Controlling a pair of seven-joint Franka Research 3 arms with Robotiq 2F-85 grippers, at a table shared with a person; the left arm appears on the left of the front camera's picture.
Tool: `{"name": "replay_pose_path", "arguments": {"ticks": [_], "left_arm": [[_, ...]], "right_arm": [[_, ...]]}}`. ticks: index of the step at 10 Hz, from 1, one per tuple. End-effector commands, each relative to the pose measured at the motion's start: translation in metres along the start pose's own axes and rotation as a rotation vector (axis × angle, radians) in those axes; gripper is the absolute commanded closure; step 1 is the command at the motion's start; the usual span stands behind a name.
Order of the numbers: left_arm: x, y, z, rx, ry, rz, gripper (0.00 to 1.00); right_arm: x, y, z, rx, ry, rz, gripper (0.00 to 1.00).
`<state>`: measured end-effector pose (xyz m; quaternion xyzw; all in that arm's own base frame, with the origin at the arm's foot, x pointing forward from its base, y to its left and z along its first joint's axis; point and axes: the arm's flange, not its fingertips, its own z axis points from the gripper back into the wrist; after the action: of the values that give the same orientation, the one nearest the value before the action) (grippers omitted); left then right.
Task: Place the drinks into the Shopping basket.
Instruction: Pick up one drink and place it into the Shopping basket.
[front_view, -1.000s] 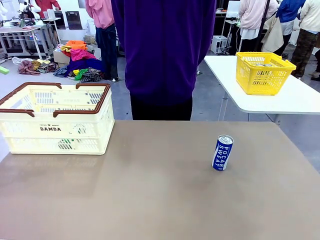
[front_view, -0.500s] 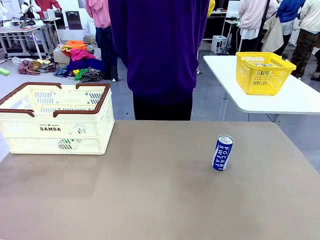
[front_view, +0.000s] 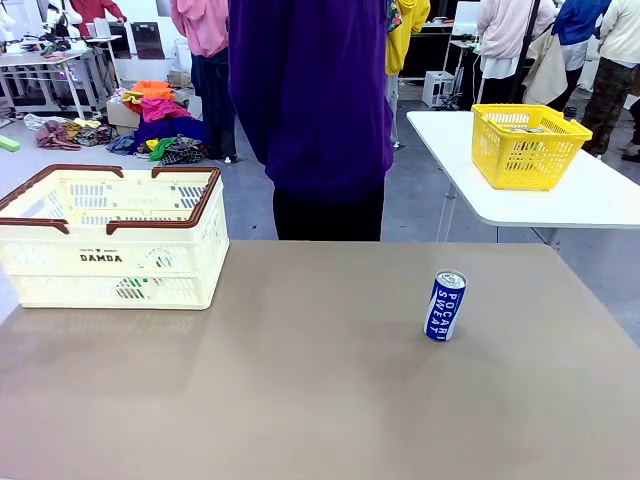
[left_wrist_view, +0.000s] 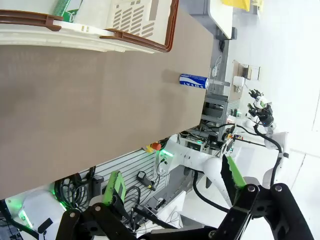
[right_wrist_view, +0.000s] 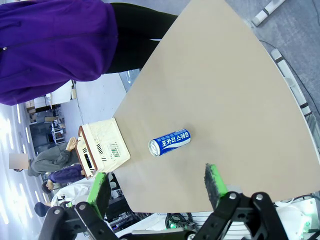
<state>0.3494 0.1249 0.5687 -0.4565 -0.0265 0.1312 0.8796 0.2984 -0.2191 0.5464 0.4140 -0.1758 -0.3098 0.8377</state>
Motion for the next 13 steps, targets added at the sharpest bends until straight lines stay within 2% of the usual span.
{"name": "replay_pose_path", "arguments": {"ticks": [1,7,9,10,11,13], "left_arm": [[-0.002,0.002,0.000,0.001,-0.001,0.011,0.00],[-0.002,0.002,0.000,0.001,-0.001,0.011,0.00],[-0.002,0.002,0.000,0.001,-0.001,0.011,0.00],[-0.002,0.002,0.000,0.001,-0.001,0.011,0.00],[-0.002,0.002,0.000,0.001,-0.001,0.011,0.00],[-0.002,0.002,0.000,0.001,-0.001,0.011,0.00]], "right_arm": [[0.001,0.002,0.002,0.005,0.006,0.011,0.00],[0.000,0.000,0.000,0.000,0.000,0.000,0.00],[-0.022,0.058,-0.034,-0.147,0.018,0.162,0.00],[-0.041,0.084,-0.057,-0.268,0.012,0.241,0.00],[-0.069,0.105,-0.086,-0.407,-0.007,0.350,0.00],[-0.139,0.128,-0.142,-0.561,-0.056,0.559,0.00]]}}
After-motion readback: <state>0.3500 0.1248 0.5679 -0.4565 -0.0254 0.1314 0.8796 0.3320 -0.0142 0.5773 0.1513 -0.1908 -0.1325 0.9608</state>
